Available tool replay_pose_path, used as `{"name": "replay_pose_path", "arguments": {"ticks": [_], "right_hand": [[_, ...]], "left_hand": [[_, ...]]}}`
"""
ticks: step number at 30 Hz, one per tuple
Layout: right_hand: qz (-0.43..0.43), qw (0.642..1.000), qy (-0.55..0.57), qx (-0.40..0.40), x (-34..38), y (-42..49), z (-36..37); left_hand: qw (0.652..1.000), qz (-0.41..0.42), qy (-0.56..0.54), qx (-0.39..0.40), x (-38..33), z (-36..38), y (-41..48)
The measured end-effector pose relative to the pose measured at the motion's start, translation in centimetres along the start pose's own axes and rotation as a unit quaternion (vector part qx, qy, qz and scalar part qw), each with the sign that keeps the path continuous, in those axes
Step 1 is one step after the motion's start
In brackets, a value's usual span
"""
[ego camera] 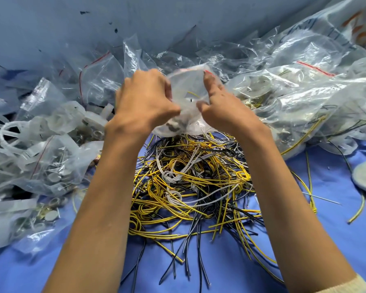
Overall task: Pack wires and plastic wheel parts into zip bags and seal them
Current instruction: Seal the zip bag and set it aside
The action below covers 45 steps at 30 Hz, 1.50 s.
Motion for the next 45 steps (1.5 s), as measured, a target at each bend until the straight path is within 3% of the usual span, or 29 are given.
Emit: {"name": "replay_pose_path", "arguments": {"ticks": [2, 4, 9, 12, 15, 18, 24, 30, 36, 41, 45], "right_hand": [[0.011, 0.999, 0.005, -0.046, 0.5, -0.1, -0.9], [0.012, 0.999, -0.004, -0.052, 0.6, -0.4, -1.8], [-0.004, 0.995, -0.03, 0.091, -1.7, -1.6, -2.7], [0.001, 0.994, -0.023, 0.108, -2.3, -2.1, -2.8], [0.004, 0.994, 0.003, 0.108, -2.6, -2.2, -2.7], [-0.019, 0.997, -0.011, 0.071, -2.0, -2.0, -2.6], [-0.029, 0.999, 0.031, -0.013, -0.9, -1.8, -3.8], [0.055, 0.992, 0.063, -0.092, -2.3, -1.5, -4.9], [0.053, 0.99, 0.009, -0.134, -2.9, -1.4, -5.6], [-0.006, 0.997, -0.027, -0.078, -2.6, -1.9, -5.2], [-0.035, 0.988, -0.003, -0.148, -2.8, -1.5, -5.7]], "left_hand": [[0.994, 0.021, -0.029, -0.1, -0.6, -0.7, 0.1], [0.991, 0.02, -0.028, -0.127, -0.7, -0.7, 0.2], [0.998, -0.009, -0.021, -0.054, 1.7, -1.3, 0.9], [0.998, 0.018, -0.045, -0.038, 2.4, -2.3, 1.1], [0.99, 0.057, -0.106, 0.075, 1.5, -1.2, 0.5], [0.981, 0.081, -0.1, 0.148, 0.5, 0.7, 0.2], [0.954, 0.206, -0.146, 0.164, -2.4, 1.9, -0.7], [0.957, 0.189, 0.017, 0.22, -1.3, 3.9, -0.5], [0.987, 0.133, -0.071, 0.049, 0.5, 1.7, 1.3], [0.987, 0.093, -0.086, -0.094, 2.3, -0.6, 2.0], [0.975, 0.079, -0.107, -0.179, 2.5, -1.9, 1.8]]}}
Point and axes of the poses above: each hand's wrist, its own y-axis towards the middle knuckle, its own z-axis out of the palm, x = y × z, the point moved 5 cm from there along y, towards the middle knuckle, and after that the axes turned 12 degrees about -y, right-handed, at the moved point
